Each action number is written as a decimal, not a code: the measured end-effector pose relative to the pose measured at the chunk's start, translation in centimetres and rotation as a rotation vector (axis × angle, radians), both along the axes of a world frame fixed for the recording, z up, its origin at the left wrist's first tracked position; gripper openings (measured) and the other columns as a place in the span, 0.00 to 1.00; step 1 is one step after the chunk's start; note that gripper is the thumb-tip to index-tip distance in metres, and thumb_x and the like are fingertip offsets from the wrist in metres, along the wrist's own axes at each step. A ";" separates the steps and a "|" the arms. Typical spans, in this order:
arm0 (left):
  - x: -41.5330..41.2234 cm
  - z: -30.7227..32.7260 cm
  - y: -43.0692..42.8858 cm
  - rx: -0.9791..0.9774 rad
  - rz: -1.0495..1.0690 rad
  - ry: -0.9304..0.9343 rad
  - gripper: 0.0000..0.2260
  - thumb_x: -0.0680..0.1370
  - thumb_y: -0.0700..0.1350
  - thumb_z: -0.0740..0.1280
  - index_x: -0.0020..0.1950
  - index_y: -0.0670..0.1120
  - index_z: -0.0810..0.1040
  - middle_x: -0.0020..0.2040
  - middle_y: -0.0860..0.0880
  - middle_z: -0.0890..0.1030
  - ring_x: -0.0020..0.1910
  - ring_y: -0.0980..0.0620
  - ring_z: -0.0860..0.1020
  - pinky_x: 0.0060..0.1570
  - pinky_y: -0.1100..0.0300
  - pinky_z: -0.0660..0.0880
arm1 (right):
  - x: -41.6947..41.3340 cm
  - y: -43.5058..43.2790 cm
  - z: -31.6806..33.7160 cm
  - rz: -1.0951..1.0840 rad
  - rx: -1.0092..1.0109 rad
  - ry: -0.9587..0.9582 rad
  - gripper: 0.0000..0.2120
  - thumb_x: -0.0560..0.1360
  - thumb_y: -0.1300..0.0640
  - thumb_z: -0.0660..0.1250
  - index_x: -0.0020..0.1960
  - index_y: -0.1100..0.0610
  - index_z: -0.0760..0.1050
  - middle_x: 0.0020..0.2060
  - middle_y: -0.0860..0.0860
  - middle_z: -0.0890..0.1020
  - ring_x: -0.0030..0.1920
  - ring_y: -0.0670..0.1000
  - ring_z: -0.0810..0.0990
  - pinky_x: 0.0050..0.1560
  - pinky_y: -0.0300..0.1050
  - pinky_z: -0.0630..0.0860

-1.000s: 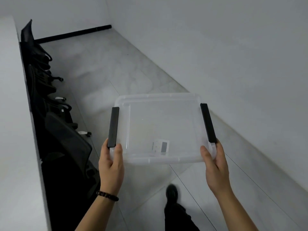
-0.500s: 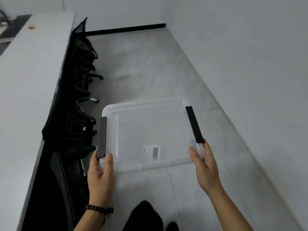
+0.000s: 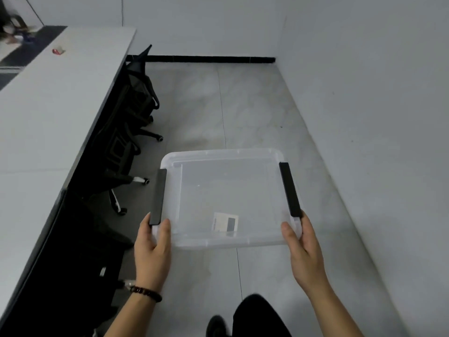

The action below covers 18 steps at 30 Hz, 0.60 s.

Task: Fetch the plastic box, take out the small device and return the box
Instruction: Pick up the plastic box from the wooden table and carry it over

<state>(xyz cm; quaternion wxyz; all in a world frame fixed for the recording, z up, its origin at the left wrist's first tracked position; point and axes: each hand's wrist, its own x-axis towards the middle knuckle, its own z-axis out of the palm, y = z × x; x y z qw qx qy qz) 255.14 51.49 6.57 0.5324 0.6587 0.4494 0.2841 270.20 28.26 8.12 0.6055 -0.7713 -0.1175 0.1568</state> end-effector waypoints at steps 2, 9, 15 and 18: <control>6.1 0.1 3.1 0.008 -0.046 -0.005 0.21 0.79 0.50 0.64 0.70 0.44 0.71 0.61 0.48 0.80 0.60 0.52 0.77 0.63 0.52 0.73 | 5.6 2.9 -1.0 -0.053 0.014 0.028 0.20 0.82 0.53 0.61 0.73 0.42 0.65 0.58 0.23 0.75 0.61 0.24 0.70 0.56 0.22 0.66; 28.3 -1.4 15.7 0.054 -0.061 -0.008 0.12 0.80 0.45 0.64 0.64 0.50 0.72 0.48 0.52 0.79 0.47 0.56 0.77 0.44 0.75 0.70 | 27.4 16.1 -5.2 -0.103 0.085 0.072 0.20 0.82 0.52 0.60 0.72 0.40 0.65 0.63 0.27 0.71 0.62 0.22 0.66 0.56 0.18 0.62; 42.2 1.6 27.4 0.097 0.071 -0.012 0.19 0.79 0.48 0.65 0.69 0.45 0.71 0.57 0.52 0.80 0.57 0.55 0.78 0.58 0.57 0.74 | 44.5 30.2 -2.2 0.036 0.106 0.085 0.18 0.83 0.52 0.59 0.71 0.38 0.63 0.61 0.24 0.69 0.59 0.19 0.65 0.60 0.21 0.61; 47.5 2.1 33.3 0.097 0.173 -0.024 0.18 0.80 0.47 0.64 0.69 0.46 0.70 0.54 0.61 0.77 0.53 0.64 0.76 0.54 0.64 0.73 | 51.7 37.7 -1.3 0.138 0.073 0.064 0.20 0.83 0.51 0.59 0.74 0.42 0.65 0.66 0.31 0.72 0.67 0.28 0.67 0.67 0.31 0.61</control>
